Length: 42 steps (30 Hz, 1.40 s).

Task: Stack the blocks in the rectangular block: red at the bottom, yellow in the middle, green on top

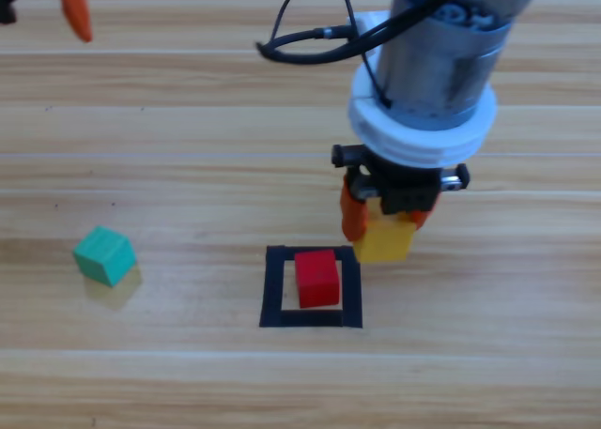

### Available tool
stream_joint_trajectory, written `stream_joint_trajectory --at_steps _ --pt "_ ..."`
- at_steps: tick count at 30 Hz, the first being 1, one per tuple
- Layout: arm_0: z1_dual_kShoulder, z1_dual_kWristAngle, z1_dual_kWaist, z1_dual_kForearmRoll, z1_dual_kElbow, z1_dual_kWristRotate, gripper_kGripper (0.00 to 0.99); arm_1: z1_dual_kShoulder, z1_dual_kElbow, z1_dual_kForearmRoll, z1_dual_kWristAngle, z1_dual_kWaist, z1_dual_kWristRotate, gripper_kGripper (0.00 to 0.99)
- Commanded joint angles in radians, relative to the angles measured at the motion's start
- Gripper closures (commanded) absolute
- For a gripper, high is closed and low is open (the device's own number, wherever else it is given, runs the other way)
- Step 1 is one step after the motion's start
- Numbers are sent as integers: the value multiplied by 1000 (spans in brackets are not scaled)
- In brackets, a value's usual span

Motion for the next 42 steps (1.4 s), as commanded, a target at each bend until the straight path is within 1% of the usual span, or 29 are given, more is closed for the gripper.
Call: stream_joint_trajectory --at_steps 1,8,13,22,25,30,33,35,42 --pt "24 -32 46 -5 74 -157 0 188 -130 76 24 34 12 990" --pt "64 -78 42 2 120 -329 0 258 -225 111 21 34 6 990" --pt "92 -98 8 2 152 -480 0 281 -258 120 20 34 -2 990" --pt "138 -107 8 -7 173 -513 16 310 -284 124 20 34 -11 990" --pt "151 -112 5 -39 179 -513 31 315 -290 125 20 34 -12 990" --pt "141 -121 -14 -148 278 -572 33 326 -302 127 20 34 -14 990" --pt "121 -116 -32 -228 345 -615 36 333 -310 127 20 34 -17 990" --pt "99 -98 -50 -275 403 -674 42 341 -317 128 20 34 -17 990" --pt "147 -89 -49 -287 420 -753 42 356 -333 134 15 34 -20 990"
